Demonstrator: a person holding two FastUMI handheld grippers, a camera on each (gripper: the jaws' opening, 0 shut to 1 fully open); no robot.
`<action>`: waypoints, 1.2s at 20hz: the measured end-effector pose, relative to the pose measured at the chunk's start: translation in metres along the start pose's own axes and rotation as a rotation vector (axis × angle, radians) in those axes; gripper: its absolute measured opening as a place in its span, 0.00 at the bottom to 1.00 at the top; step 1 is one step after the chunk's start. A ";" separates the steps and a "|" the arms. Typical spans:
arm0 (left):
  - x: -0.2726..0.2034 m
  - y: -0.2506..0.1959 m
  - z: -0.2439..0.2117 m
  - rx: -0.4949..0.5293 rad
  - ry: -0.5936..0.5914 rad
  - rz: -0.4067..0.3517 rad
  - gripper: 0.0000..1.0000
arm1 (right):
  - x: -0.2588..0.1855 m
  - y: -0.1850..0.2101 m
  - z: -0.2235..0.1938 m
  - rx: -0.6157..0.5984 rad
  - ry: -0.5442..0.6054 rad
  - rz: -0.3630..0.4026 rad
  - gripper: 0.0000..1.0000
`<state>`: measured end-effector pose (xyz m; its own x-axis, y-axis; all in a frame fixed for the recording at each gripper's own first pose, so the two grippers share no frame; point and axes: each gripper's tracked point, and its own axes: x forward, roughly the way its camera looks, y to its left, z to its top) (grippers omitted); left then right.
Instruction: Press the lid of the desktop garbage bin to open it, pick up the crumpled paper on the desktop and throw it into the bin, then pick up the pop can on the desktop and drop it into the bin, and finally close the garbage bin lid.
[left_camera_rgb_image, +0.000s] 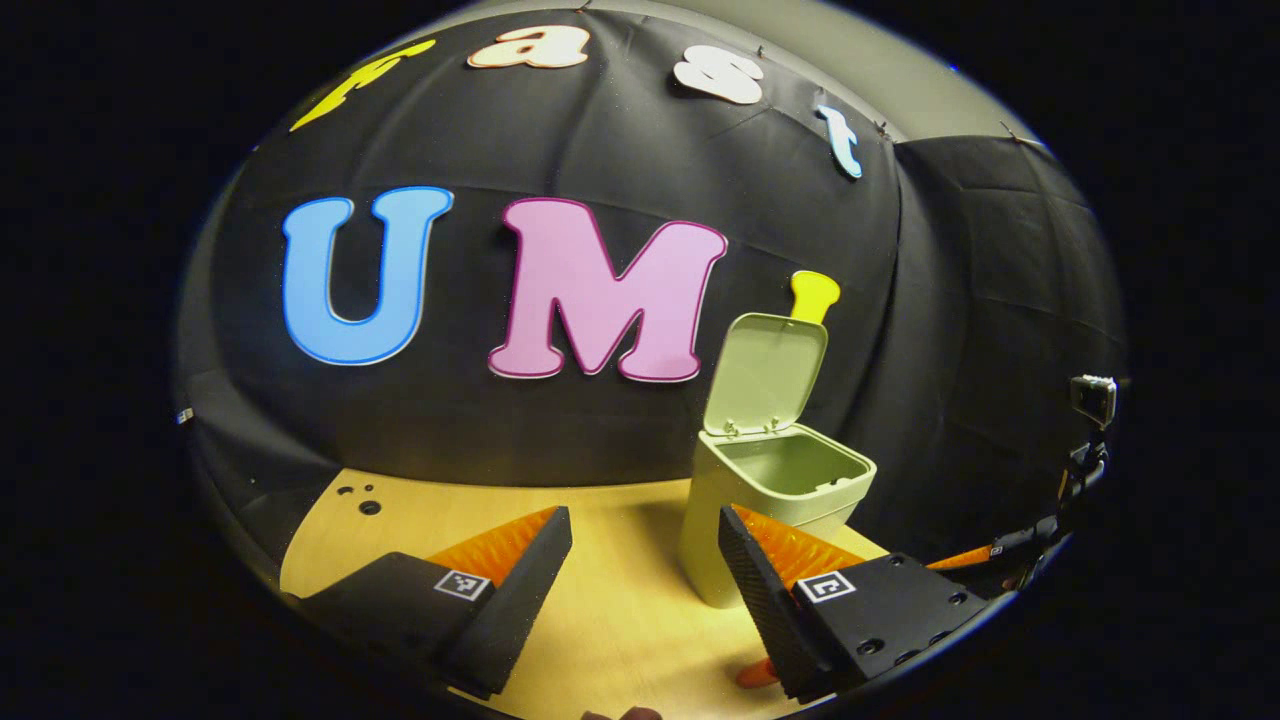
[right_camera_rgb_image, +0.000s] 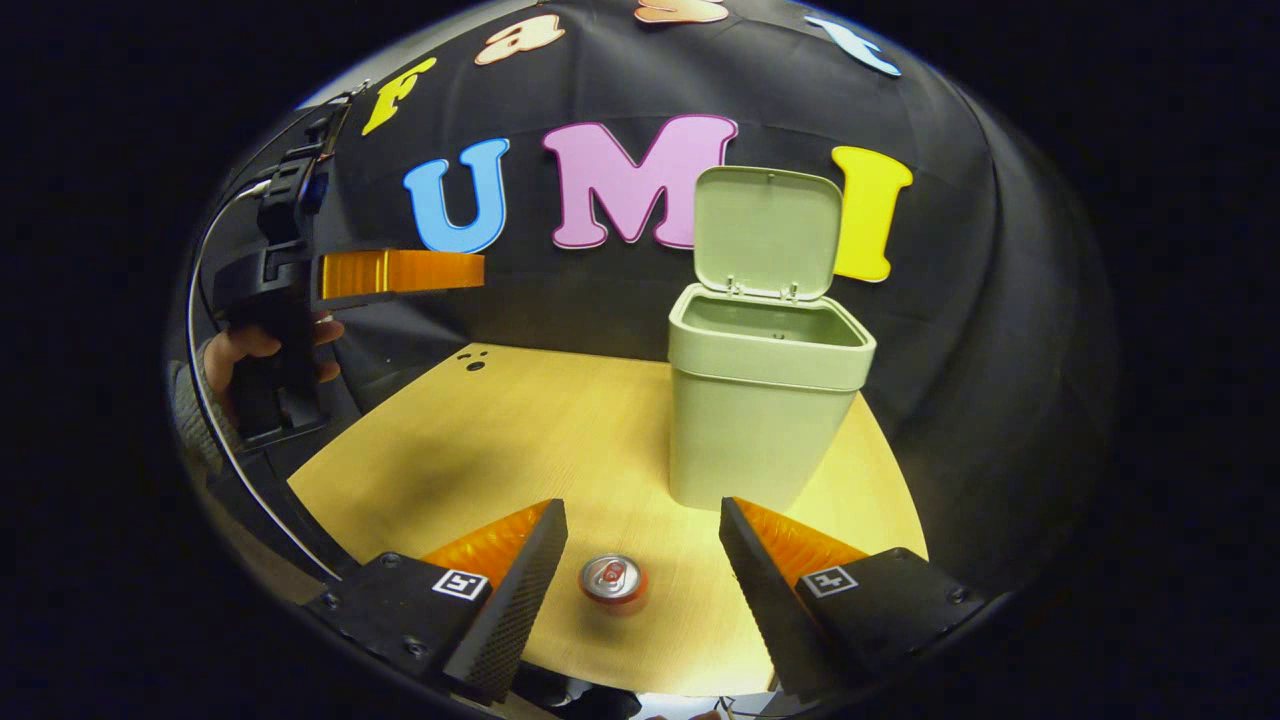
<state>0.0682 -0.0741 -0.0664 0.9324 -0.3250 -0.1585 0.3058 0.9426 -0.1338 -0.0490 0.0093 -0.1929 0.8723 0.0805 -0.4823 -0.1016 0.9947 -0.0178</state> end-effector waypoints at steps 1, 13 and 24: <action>-0.006 0.007 -0.006 -0.004 0.008 0.015 0.96 | 0.003 0.003 -0.002 -0.006 0.007 0.009 0.97; -0.058 0.055 -0.061 -0.069 0.107 0.172 0.96 | 0.037 0.016 -0.059 -0.104 0.157 0.080 0.97; -0.080 0.066 -0.090 -0.092 0.166 0.231 0.95 | 0.063 0.021 -0.120 -0.117 0.316 0.116 0.98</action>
<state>-0.0033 0.0072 -0.1509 0.9287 -0.1177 -0.3518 0.0632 0.9847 -0.1627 -0.0536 0.0277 -0.3282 0.6629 0.1501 -0.7335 -0.2608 0.9646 -0.0383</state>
